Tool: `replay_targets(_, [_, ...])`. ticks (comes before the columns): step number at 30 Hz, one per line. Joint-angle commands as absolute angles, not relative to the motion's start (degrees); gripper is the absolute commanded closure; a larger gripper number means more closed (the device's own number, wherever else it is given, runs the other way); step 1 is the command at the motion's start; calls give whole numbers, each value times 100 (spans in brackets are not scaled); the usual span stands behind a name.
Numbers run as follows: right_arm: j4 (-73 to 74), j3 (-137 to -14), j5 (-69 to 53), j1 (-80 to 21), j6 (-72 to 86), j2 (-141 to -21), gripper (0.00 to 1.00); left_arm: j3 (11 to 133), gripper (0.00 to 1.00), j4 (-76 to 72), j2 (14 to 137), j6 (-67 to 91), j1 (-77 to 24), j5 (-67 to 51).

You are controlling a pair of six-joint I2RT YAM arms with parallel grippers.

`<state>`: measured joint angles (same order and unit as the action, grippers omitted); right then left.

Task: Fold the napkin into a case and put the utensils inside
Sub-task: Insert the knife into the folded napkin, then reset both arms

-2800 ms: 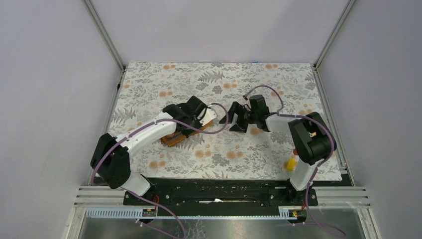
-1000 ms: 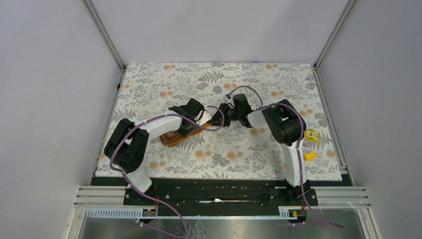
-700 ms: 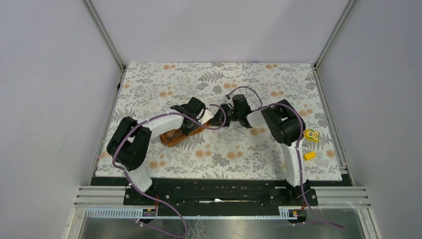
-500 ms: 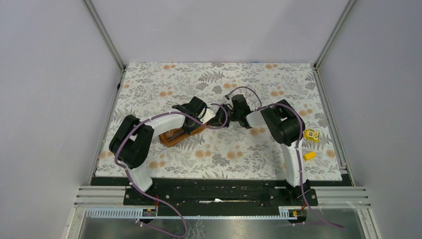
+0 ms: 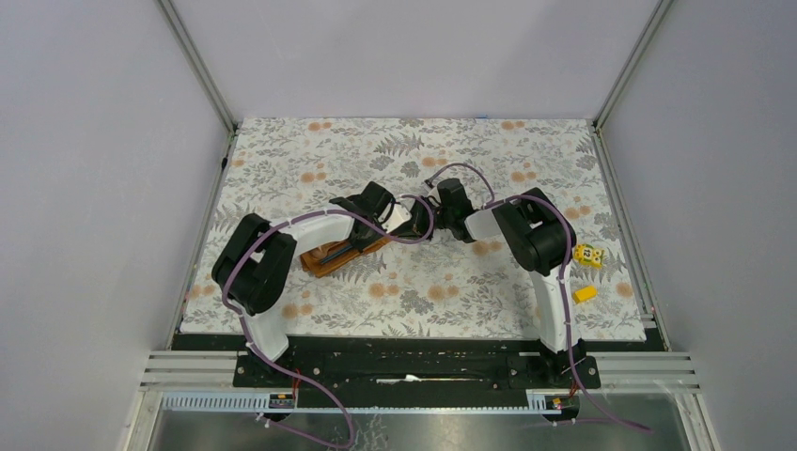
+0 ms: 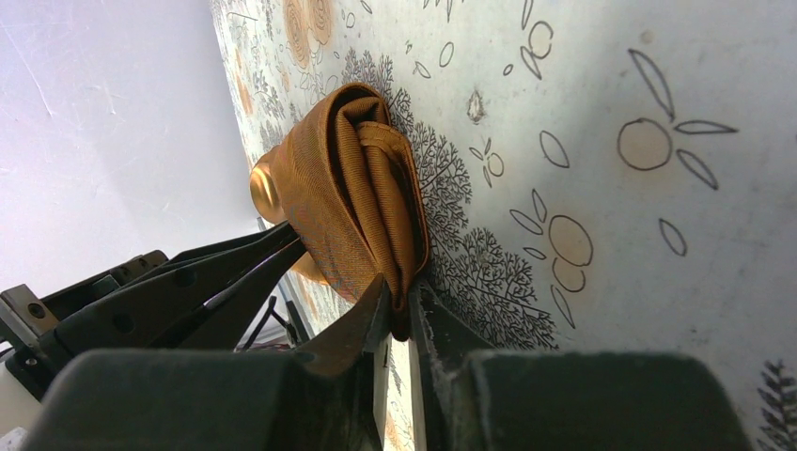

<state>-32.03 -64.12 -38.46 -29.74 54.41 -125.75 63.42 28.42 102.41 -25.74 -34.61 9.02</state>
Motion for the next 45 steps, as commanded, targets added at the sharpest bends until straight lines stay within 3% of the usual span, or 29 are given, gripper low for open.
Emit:
replay_targets(1, [-3087,-6444,-3757,-3099,5309,-12684,81,6521,100,2617,10279,-2650,-3498,780])
replay_targets(2, [-3071,-6443,-3751,-3103,5302,-12665,79,6510,99,2643,10245,-2632,-3498,757])
replay_targets(6, [-3014,-6424,-3686,-3103,5263,-12590,68,6480,79,2786,9991,-2548,-3507,856])
replay_targets(15, [-2793,-6362,-3515,-3110,5139,-12345,48,6225,65,3264,8979,-2274,-3502,1199])
replay_targets(20, [-2165,-6167,-3266,-3099,4801,-11775,37,6221,63,3835,8301,-1828,-3502,1251])
replay_targets(25, [-513,-5860,-2358,-3102,3929,-10291,15,6267,62,3807,7031,-823,-3502,898])
replay_targets(29, [1770,-6040,-1045,-3095,2563,-8685,2,6732,48,3140,6000,-74,-3490,97])
replay_targets(32, [2906,-6601,-207,-3096,1852,-7462,0,7351,45,2855,5696,238,-3480,-365])
replay_targets(33, [3199,-6841,-78,-3102,1698,-7116,0,7568,37,2810,5648,253,-3480,-384])
replay_targets(34, [3458,-7091,329,-3099,1581,-6761,0,7715,7,2684,5572,269,-3480,-378])
replay_targets(35, [3673,-7356,666,-3100,1508,-6347,0,7792,2,2477,5419,250,-3480,-383])
replay_targets(41, [4734,-9653,1760,-3100,1366,-5766,0,8281,1,1708,5104,146,-3480,-96])
replay_targets(45, [4520,-10141,1873,-3101,1058,-5461,0,8212,1,1035,4777,241,-3478,280])
